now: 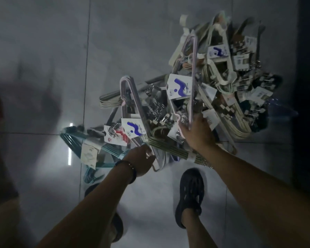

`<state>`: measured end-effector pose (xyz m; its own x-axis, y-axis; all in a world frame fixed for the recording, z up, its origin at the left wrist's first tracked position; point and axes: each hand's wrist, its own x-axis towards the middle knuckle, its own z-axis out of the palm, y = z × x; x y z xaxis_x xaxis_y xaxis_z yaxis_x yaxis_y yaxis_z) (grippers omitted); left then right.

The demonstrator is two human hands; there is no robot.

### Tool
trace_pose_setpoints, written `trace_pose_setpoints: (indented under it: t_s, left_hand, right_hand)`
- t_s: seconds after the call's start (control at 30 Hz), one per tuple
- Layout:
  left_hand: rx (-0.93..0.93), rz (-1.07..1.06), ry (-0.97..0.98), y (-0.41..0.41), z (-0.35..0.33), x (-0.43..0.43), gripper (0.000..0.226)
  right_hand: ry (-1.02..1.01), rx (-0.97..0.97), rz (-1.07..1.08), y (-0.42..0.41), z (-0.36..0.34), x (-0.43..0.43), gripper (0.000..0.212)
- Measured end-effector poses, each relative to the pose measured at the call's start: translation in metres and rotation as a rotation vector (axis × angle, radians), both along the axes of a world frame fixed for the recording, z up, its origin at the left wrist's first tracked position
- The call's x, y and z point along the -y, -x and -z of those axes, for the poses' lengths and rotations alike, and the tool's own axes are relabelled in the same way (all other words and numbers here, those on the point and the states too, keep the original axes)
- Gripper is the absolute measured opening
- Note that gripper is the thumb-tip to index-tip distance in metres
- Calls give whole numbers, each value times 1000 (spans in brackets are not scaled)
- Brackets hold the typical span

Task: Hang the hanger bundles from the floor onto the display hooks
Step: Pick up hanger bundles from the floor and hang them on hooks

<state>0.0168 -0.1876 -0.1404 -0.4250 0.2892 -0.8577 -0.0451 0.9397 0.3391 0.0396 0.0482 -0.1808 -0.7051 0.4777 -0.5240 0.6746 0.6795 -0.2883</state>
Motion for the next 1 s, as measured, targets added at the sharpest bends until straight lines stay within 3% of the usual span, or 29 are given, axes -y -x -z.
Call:
trace_pose_setpoints:
  t_s: [0.1, 0.17, 0.37, 0.5, 0.77, 1.0]
  left_hand:
    - [-13, -164, -2, -1, 17, -1, 40]
    - [-23, -269, -22, -2, 21, -3, 39]
    - [-32, -432, -76, 4, 27, 3, 30]
    - [-10, -606, -109, 9, 19, 5, 36]
    - [15, -680, -134, 18, 20, 2, 44]
    - [29, -926, -186, 28, 21, -7, 45]
  right_hand:
    - [112, 156, 182, 32, 16, 0, 62]
    - [83, 166, 152, 39, 15, -1, 60]
    - [-24, -51, -6, 30, -9, -16, 26]
    - [-54, -172, -23, 29, -26, -2, 28]
    - [-167, -410, -258, 108, -51, -5, 31]
    - [-7, -420, -94, 145, -58, -15, 25]
